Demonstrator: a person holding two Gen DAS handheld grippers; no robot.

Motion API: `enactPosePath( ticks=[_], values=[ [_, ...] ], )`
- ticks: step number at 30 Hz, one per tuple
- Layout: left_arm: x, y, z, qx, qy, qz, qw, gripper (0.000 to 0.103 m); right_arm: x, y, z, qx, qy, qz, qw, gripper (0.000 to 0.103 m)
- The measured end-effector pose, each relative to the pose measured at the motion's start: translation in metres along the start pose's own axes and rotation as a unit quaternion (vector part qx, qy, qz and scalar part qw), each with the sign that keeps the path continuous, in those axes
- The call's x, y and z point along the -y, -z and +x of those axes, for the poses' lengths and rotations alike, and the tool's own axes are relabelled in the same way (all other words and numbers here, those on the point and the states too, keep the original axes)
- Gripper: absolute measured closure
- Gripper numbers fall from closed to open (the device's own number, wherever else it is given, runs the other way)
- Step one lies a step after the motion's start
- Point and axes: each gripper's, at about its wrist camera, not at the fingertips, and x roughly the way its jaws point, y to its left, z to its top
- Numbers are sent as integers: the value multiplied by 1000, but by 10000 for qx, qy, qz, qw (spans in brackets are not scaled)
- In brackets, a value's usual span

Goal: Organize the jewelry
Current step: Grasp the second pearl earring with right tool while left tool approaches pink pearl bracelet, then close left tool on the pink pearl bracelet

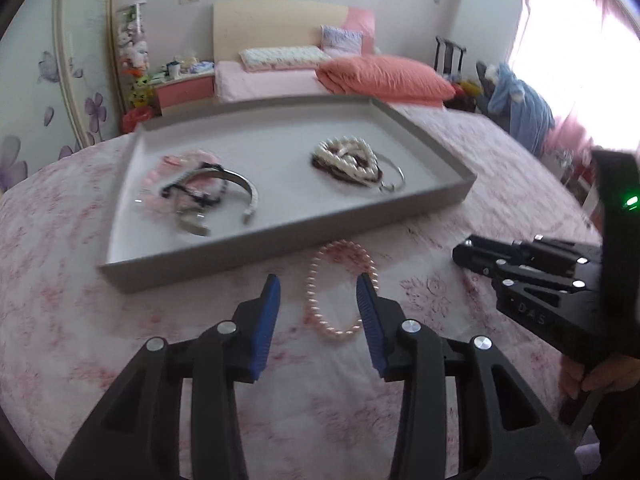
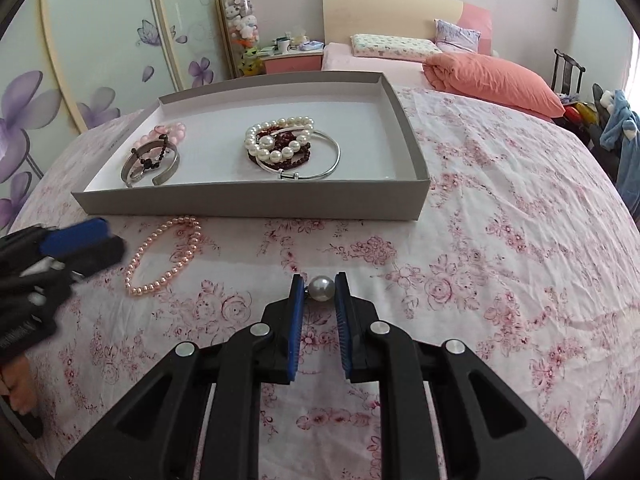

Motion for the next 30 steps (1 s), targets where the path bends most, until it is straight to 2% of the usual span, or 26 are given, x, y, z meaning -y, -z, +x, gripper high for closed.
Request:
enactPosePath(
  ticks=[4,6,16,18,23,26,30],
  values=[
    [8,1,21,-290,-173,155,9993,80,0,1,0,0,-33,-5,10000,86],
    [10,3,22,-247,-397,326,9984,83,-1,1,0,-1,-51,-17,10000,86],
    [-45,28,-5,-249,-1056,8,9941,78,-19,0,2,-16,-238,-218,9995,86],
    [-52,32,-10,-247,-1077,-23,9939,73,-22,-1,3,-17,-249,-233,9994,86],
    [-48,33,-14,-213,-746,54,9970,72,-23,-1,3,-19,-248,-241,9994,86],
    [-43,30,-9,-223,-703,86,9972,73,-23,-1,3,-20,-246,-243,9994,86],
    [-40,30,-8,-225,-677,115,9974,83,-23,-1,4,-21,-251,-243,9994,86]
  ],
)
